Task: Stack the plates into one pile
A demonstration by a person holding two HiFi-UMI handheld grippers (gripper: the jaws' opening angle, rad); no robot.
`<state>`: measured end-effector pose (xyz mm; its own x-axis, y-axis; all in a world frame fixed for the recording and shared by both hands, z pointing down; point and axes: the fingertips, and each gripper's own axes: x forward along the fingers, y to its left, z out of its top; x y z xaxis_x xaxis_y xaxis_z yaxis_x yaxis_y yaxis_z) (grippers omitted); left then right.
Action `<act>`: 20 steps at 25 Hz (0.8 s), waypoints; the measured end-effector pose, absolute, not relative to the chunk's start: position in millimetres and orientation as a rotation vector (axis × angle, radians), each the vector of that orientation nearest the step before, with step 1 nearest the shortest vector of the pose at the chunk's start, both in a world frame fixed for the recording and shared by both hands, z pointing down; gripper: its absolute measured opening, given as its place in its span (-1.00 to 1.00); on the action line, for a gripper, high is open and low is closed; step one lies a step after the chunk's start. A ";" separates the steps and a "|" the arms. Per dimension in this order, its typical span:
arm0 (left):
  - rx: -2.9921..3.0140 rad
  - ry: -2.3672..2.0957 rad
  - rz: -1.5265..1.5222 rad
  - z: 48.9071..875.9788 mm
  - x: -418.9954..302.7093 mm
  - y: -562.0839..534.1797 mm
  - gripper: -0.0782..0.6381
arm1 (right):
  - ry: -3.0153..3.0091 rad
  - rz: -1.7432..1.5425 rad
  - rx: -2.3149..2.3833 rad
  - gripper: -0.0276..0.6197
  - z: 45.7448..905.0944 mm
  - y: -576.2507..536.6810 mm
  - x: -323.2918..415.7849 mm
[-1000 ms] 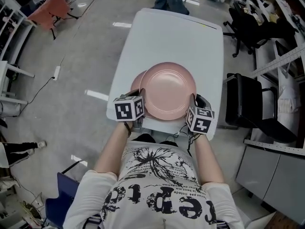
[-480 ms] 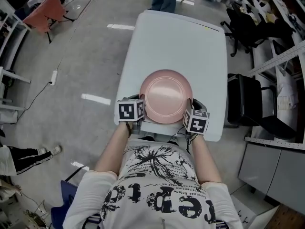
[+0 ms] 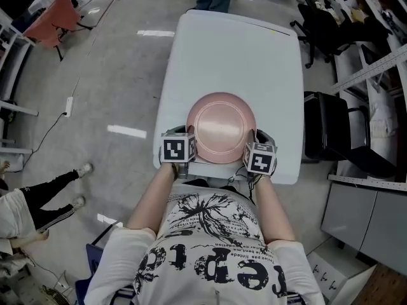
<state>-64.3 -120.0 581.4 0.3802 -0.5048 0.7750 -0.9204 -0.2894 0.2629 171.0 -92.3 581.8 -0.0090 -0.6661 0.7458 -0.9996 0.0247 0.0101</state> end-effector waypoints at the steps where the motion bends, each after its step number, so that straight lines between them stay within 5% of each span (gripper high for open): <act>1: 1.944 -1.236 0.766 580.5 -63.6 -120.6 -0.63 | -1.723 0.745 1.699 -0.73 583.3 -92.5 172.2; 20: 2.053 -1.325 0.776 570.2 -69.7 -130.4 -0.36 | -1.752 0.656 1.737 -0.80 567.7 -96.4 173.2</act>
